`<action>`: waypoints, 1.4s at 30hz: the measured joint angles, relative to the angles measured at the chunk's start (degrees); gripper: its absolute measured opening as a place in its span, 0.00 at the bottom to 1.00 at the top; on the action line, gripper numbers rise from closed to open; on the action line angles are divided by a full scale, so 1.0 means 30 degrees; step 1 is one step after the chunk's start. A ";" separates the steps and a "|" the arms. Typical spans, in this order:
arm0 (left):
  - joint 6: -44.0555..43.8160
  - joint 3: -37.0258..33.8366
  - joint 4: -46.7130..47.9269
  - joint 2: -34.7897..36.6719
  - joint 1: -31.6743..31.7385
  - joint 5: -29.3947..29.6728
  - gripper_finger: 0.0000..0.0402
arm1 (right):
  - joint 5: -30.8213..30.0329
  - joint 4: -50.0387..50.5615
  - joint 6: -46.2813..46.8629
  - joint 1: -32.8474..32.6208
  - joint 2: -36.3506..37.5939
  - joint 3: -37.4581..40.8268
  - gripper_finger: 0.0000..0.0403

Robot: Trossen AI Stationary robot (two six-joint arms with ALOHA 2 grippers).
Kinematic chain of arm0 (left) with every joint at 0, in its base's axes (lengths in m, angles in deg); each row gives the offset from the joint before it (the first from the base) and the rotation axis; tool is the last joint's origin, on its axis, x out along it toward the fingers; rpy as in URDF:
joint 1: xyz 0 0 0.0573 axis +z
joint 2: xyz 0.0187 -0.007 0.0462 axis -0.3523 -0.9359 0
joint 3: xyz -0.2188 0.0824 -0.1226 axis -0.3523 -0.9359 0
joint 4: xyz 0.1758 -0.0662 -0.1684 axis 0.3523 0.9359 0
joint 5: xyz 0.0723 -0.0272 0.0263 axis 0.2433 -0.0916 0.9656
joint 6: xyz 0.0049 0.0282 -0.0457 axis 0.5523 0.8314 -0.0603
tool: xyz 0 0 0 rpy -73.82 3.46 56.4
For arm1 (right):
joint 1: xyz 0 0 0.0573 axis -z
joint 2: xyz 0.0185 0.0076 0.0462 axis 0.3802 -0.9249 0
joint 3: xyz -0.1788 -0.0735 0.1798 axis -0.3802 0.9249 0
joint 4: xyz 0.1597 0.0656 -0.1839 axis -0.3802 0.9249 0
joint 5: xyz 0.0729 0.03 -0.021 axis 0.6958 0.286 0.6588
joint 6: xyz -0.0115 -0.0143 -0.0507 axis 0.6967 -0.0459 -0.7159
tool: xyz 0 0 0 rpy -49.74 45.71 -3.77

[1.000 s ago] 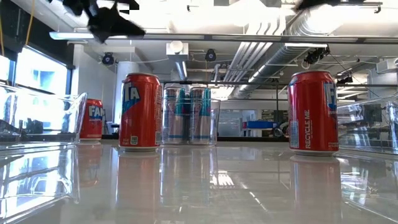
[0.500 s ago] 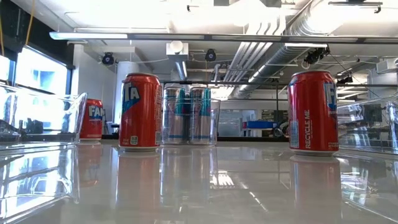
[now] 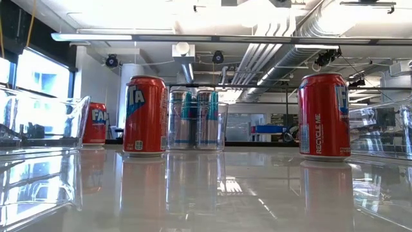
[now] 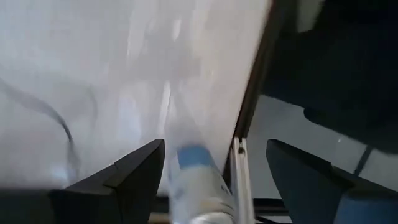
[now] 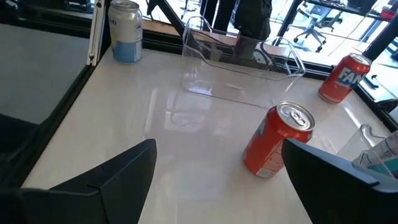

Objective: Sort soda cans
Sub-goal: Put the blue white soda can into the bottom right transparent bin

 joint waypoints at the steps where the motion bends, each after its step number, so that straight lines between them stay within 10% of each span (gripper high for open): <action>1: -0.1094 -0.0006 0.0188 -0.0294 -0.0127 -0.0301 0.68 | -0.0001 0.0006 -0.0105 0.0000 0.0000 0.0000 0.85; 14: -0.6714 -0.0013 0.0570 -0.0891 -0.1316 -0.5542 0.79 | 0.0121 0.0013 -0.1843 -0.0015 0.0000 0.0000 0.85; 42: -0.5859 -0.0298 0.1830 -0.0767 -0.6258 0.1025 0.80 | 0.0166 -0.0559 -0.2039 -0.0015 0.0015 -0.0007 0.85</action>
